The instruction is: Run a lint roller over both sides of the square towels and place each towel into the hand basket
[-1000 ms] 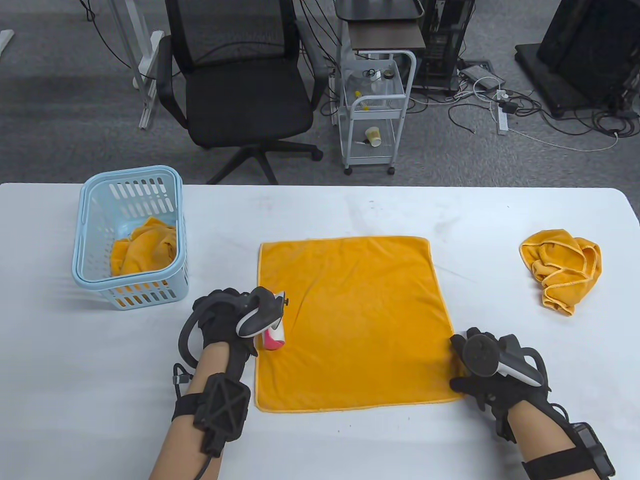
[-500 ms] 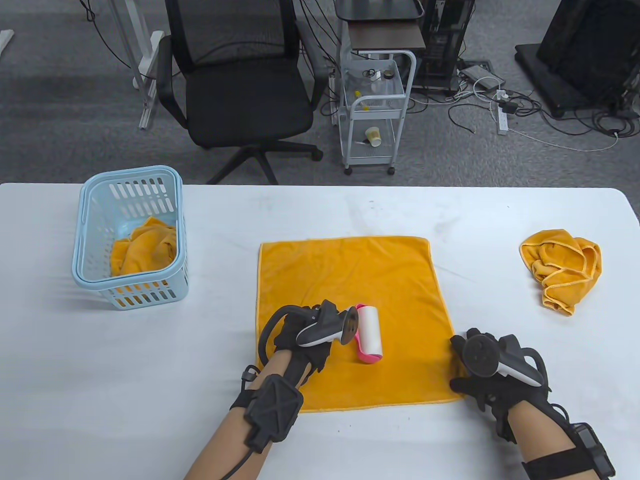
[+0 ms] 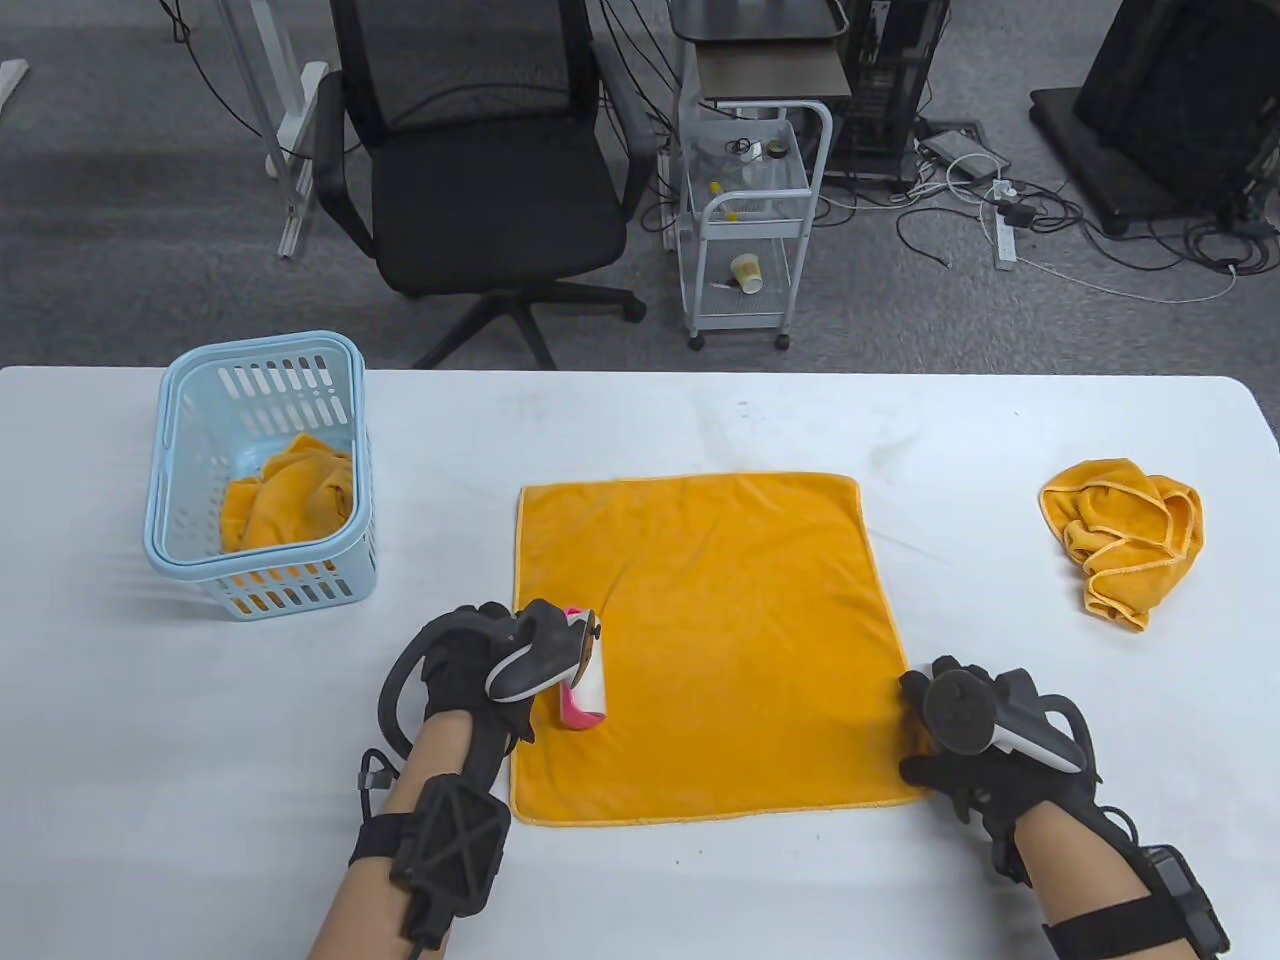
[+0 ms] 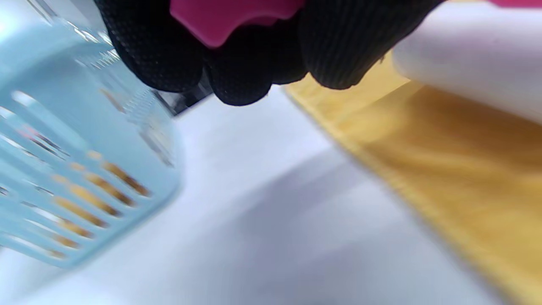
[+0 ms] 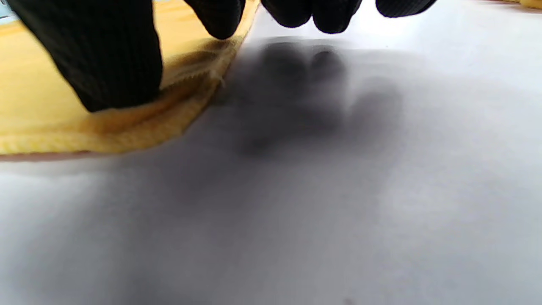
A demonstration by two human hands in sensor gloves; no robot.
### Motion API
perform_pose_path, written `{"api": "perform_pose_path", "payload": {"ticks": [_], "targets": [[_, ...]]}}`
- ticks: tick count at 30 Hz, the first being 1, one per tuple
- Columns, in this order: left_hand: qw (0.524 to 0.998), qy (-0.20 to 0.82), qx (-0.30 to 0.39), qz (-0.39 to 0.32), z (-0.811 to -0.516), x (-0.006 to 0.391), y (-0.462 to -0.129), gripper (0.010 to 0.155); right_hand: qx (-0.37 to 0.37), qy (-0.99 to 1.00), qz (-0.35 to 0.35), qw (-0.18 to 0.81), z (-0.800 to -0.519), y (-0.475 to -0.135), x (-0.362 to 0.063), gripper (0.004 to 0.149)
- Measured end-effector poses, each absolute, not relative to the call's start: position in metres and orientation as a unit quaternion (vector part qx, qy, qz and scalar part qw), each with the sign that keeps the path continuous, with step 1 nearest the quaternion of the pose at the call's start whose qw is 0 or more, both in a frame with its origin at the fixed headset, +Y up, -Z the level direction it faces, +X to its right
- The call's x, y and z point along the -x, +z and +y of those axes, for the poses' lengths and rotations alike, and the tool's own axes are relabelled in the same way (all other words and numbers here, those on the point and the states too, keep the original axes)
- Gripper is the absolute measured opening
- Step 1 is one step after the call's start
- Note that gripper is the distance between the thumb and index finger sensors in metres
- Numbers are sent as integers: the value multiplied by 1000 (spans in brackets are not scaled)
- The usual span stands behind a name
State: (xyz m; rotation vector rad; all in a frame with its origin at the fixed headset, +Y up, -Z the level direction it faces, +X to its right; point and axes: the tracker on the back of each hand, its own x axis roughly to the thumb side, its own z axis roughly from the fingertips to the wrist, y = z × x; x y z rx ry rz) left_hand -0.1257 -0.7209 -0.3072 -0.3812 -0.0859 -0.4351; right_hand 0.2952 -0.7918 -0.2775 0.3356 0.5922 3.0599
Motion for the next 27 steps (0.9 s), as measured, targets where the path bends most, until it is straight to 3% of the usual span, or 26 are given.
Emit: {"api": "perform_pose_path", "payload": {"ticks": [5, 10, 13, 16, 27], "targets": [[969, -71, 196, -134, -725, 63, -303, 55, -107, 976, 189, 4, -792, -277, -295, 89], [960, -48, 197, -194, -744, 8, -296, 57, -107, 976, 189, 4, -792, -277, -295, 88], [957, -67, 205, -195, -756, -1, -293, 57, -108, 976, 190, 3, -792, -277, -295, 88], [956, -129, 189, -181, -757, 10, -293, 52, -109, 976, 189, 2, -792, -277, -294, 89], [936, -295, 188, -31, -741, 120, -276, 45, -113, 975, 191, -4, -792, -278, -294, 89]]}}
